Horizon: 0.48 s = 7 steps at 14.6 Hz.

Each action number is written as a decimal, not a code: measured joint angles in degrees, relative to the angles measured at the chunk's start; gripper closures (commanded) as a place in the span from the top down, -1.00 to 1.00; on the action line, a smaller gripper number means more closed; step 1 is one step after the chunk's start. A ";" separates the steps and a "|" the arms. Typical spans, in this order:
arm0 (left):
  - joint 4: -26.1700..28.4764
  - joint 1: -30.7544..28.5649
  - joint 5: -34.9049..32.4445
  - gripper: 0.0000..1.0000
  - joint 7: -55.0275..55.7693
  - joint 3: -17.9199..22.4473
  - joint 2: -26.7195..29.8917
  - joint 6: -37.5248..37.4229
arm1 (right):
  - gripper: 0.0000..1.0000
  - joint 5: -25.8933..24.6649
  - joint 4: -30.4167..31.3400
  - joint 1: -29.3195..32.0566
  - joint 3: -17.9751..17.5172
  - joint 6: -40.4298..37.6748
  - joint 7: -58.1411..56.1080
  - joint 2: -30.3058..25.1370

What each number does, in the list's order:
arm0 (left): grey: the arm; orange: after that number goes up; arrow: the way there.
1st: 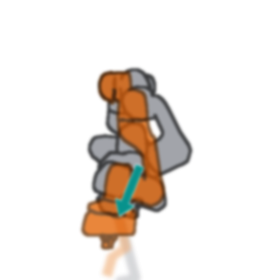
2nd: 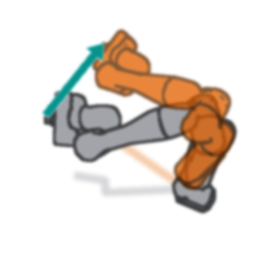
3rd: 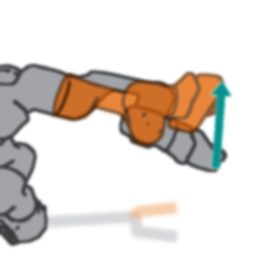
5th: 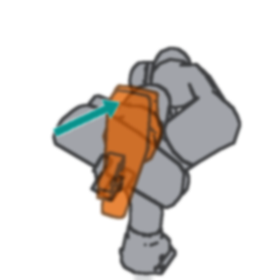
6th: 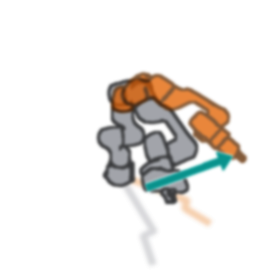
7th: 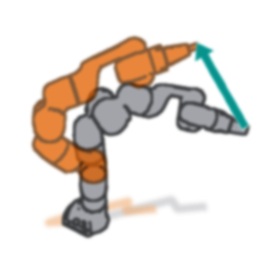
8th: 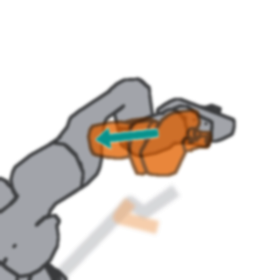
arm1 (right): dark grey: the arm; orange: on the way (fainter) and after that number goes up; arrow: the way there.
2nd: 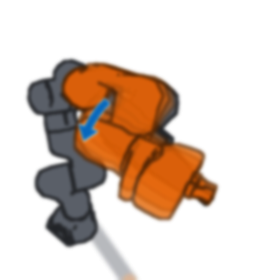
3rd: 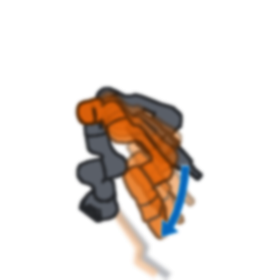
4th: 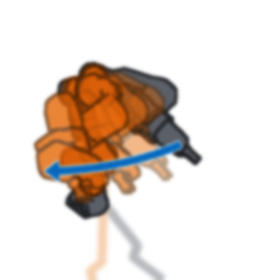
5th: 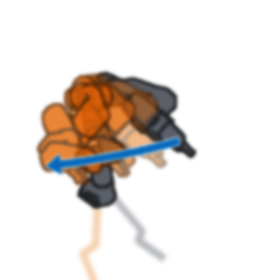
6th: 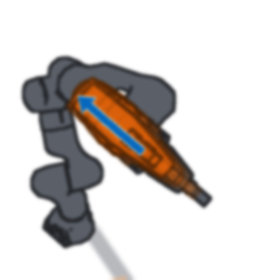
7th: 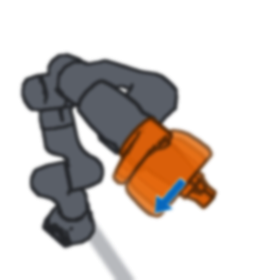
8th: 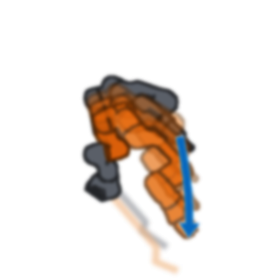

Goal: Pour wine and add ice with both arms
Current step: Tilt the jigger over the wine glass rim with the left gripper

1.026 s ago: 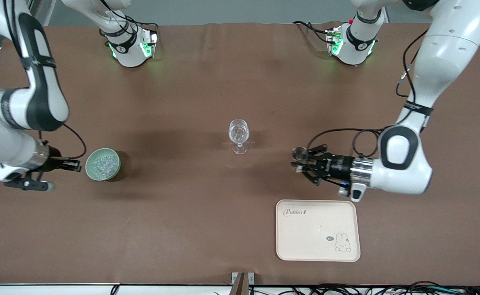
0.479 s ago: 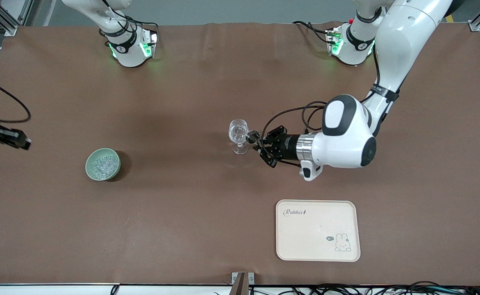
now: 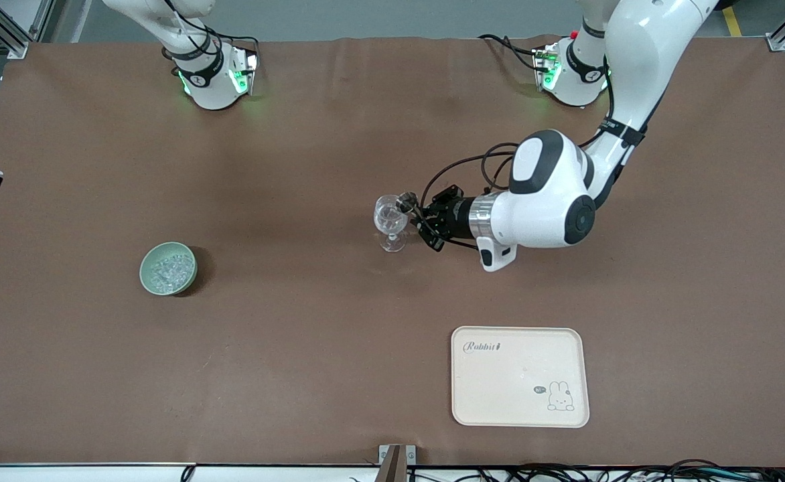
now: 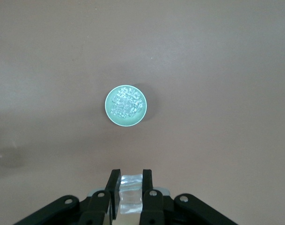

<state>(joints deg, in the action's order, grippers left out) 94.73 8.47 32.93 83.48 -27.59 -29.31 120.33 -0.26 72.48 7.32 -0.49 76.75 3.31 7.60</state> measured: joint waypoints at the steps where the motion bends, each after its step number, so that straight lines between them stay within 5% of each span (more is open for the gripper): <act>1: 0.17 0.39 -2.06 -0.99 1.52 0.00 0.17 0.36 | -0.99 0.00 0.00 0.50 -0.60 0.00 -0.08 -0.37; 7: 0.18 2.41 -9.05 -0.99 6.31 0.00 0.49 1.89 | -0.98 0.01 0.12 -1.56 -0.14 0.13 -0.22 -0.56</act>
<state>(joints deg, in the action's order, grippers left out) 94.92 10.88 23.89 89.79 -27.59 -28.82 122.22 -0.24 72.60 5.76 -0.63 76.88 3.10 7.04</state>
